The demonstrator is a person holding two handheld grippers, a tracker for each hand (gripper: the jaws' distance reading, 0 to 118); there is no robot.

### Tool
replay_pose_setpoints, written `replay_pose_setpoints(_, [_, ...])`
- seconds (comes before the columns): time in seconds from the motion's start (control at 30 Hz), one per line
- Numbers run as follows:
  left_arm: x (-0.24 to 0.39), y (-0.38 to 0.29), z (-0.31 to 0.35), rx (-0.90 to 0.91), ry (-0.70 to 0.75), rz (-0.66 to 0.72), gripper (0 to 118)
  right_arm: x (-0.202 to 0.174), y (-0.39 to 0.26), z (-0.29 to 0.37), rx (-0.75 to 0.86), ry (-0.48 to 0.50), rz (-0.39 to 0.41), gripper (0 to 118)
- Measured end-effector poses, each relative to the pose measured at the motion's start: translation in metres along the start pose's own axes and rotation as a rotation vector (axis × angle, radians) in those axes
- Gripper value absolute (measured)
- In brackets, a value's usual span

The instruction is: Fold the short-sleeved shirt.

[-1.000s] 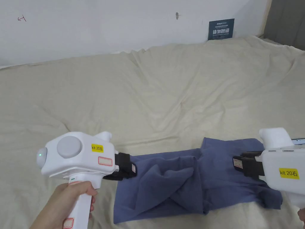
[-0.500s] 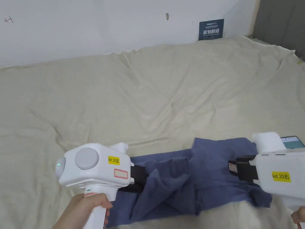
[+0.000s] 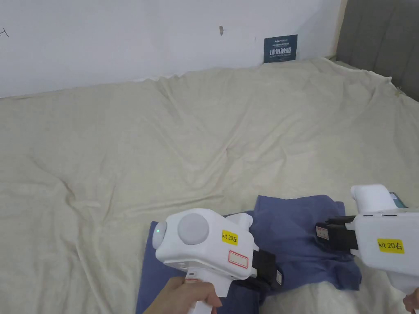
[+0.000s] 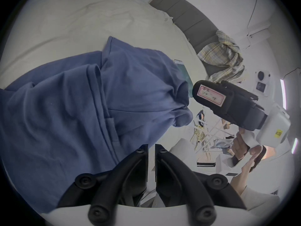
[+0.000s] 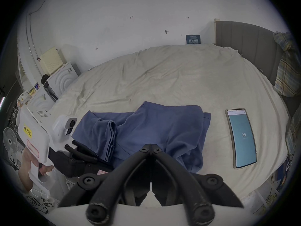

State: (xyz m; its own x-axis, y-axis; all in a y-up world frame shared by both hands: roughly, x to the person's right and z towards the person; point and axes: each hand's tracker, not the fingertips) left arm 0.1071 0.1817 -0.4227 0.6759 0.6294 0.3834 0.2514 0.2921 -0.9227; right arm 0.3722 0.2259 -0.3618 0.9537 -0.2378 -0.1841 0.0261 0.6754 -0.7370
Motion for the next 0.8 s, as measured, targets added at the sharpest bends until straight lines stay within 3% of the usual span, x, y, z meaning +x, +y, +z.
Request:
replay_pose_setpoints(0.1, [-0.011,0.000,0.033,0.082,0.047,0.011,9,-0.001,0.002,0.003,0.011,0.011,-0.006,0])
replay_pose_setpoints(0.43, [-0.121,-0.037,0.166,0.361,0.151,0.265,3,-0.028,0.007,-0.011,-0.004,0.026,0.038,0])
replay_pose_setpoints(0.6, [-0.153,-0.052,0.183,0.402,0.049,0.331,4,-0.048,0.013,-0.019,-0.016,0.033,0.076,0])
replay_pose_setpoints(0.63, [-0.158,-0.053,0.183,0.401,0.027,0.344,8,-0.052,0.015,-0.020,-0.016,0.037,0.080,0])
replay_pose_setpoints(0.67, [-0.161,-0.055,0.182,0.408,0.010,0.355,31,-0.055,0.016,-0.021,-0.017,0.042,0.087,0])
replay_pose_setpoints(0.73, [-0.159,-0.052,0.173,0.401,0.009,0.352,95,-0.061,0.018,-0.021,-0.018,0.044,0.099,0])
replay_pose_setpoints(0.77, [-0.159,-0.052,0.168,0.367,0.017,0.334,117,-0.063,0.019,-0.022,-0.020,0.044,0.107,0])
replay_pose_setpoints(0.8, [-0.158,-0.051,0.165,0.356,0.016,0.320,117,-0.065,0.020,-0.022,-0.023,0.042,0.111,0])
